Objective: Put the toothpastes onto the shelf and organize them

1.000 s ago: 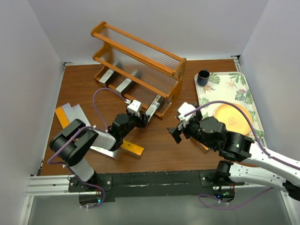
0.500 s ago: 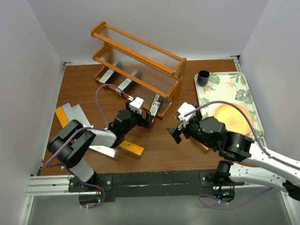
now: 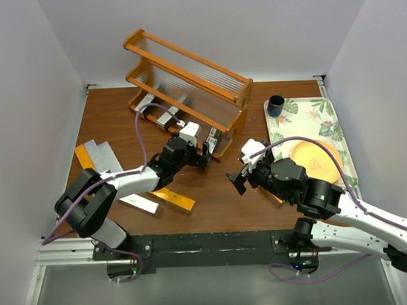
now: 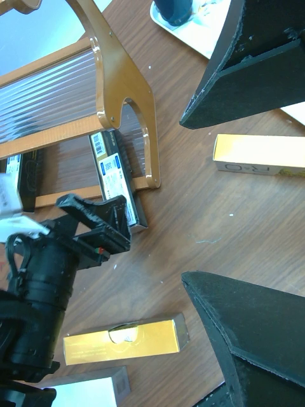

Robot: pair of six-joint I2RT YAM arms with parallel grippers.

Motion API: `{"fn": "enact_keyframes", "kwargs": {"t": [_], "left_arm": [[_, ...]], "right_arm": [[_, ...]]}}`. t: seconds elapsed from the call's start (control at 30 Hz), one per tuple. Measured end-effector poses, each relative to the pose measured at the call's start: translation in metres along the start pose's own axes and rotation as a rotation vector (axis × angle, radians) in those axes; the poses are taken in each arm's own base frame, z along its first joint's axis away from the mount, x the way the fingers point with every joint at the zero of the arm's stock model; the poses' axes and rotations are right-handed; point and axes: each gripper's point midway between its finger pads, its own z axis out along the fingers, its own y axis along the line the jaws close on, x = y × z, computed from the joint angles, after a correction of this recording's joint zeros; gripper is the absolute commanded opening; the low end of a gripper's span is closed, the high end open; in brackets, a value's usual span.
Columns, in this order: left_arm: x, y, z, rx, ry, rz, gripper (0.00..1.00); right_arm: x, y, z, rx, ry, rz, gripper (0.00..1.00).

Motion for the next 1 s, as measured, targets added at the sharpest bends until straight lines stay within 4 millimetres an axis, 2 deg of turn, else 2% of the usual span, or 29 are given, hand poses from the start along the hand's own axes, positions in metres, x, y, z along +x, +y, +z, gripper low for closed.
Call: {"fn": "enact_keyframes", "kwargs": {"t": [0.27, 0.43, 0.53, 0.57, 0.63, 0.67, 0.77, 1.0], "left_arm": [[0.016, -0.010, -0.004, -0.074, 0.118, 0.008, 0.95], [0.027, -0.014, 0.001, -0.113, 0.177, 0.033, 0.93], [0.032, -0.017, 0.006, -0.133, 0.205, 0.045, 0.85], [0.034, -0.017, 0.007, -0.141, 0.213, 0.048, 0.77], [0.037, -0.017, 0.010, -0.156, 0.227, 0.050, 0.71], [0.038, -0.016, 0.011, -0.163, 0.233, 0.053, 0.63], [0.041, -0.014, 0.012, -0.181, 0.247, 0.060, 0.50], [0.038, -0.011, 0.012, -0.195, 0.246, 0.094, 0.41]], "right_arm": [[0.000, 0.000, 0.000, 0.000, 0.000, 0.000, 0.99], [0.000, 0.000, 0.000, 0.000, 0.000, 0.000, 0.99], [0.000, 0.000, 0.000, 0.000, 0.000, 0.000, 0.99], [0.000, 0.000, 0.000, 0.000, 0.000, 0.000, 0.98], [0.000, 0.000, 0.000, 0.000, 0.000, 0.000, 0.99], [0.000, 0.000, 0.000, 0.000, 0.000, 0.001, 0.99], [0.000, 0.000, 0.000, 0.000, -0.001, 0.001, 0.99], [-0.002, -0.001, -0.002, 0.001, -0.009, 0.004, 0.98]]}}
